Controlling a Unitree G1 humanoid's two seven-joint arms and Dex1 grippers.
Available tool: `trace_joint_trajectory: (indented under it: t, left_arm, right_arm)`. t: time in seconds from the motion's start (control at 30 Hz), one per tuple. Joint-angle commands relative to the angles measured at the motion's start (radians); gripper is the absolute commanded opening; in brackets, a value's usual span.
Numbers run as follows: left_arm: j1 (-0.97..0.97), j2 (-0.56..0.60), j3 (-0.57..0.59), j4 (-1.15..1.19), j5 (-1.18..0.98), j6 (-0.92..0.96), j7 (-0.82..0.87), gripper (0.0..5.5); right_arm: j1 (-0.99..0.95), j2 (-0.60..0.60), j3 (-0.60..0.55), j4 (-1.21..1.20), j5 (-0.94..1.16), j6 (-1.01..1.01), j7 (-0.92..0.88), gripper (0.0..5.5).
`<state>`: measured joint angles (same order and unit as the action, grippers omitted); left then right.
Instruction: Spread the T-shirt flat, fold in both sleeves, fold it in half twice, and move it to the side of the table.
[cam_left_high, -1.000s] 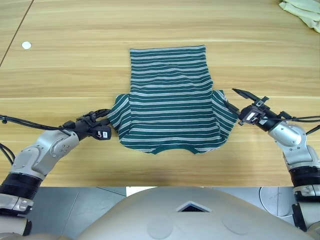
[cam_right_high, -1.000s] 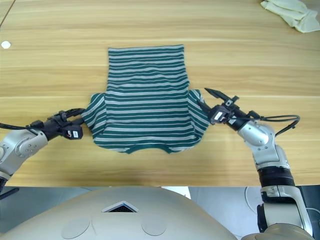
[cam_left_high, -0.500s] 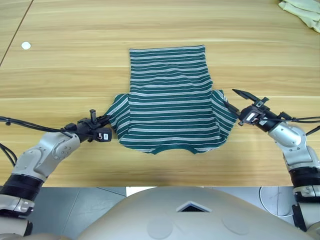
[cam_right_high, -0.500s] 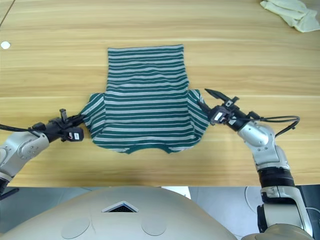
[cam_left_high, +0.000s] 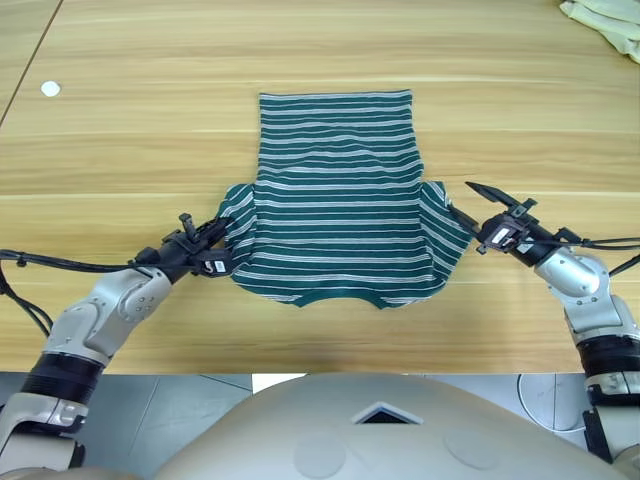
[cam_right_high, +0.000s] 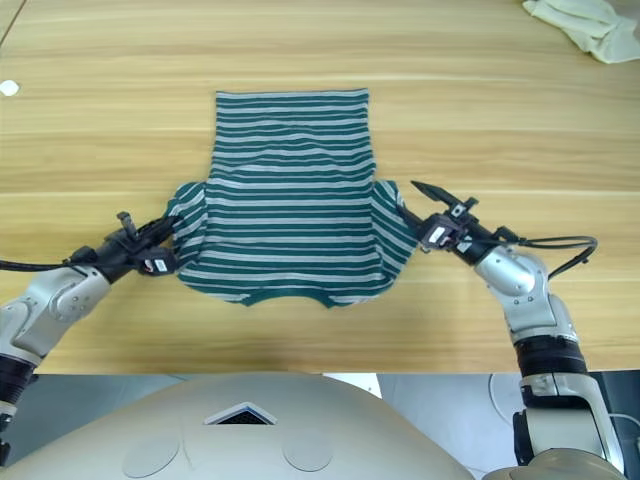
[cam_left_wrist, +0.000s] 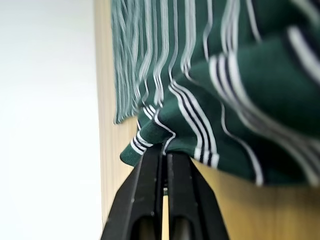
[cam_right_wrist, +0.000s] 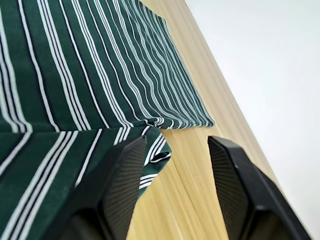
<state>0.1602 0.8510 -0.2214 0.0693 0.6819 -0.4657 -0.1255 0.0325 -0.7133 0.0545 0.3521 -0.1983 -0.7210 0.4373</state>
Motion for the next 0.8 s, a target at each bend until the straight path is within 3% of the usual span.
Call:
trace_joint_trajectory:
  t: [0.03, 0.3, 0.8]
  left_arm:
    - [-0.056, -0.004, 0.023, -0.01, 0.014, -0.032, 0.037, 0.03]
    - [-0.119, -0.023, 0.036, -0.032, 0.025, -0.065, 0.07, 0.03]
    - [-0.243, -0.152, -0.171, 0.09, 0.067, -0.245, 0.016, 0.03]
  right_arm:
    - [-0.039, 0.02, 0.021, 0.019, -0.013, -0.001, 0.0, 2.28]
    - [-0.064, 0.044, 0.044, 0.062, -0.032, -0.012, -0.012, 2.28]
    - [-0.087, 0.067, 0.063, 0.101, -0.048, -0.024, -0.034, 2.28]
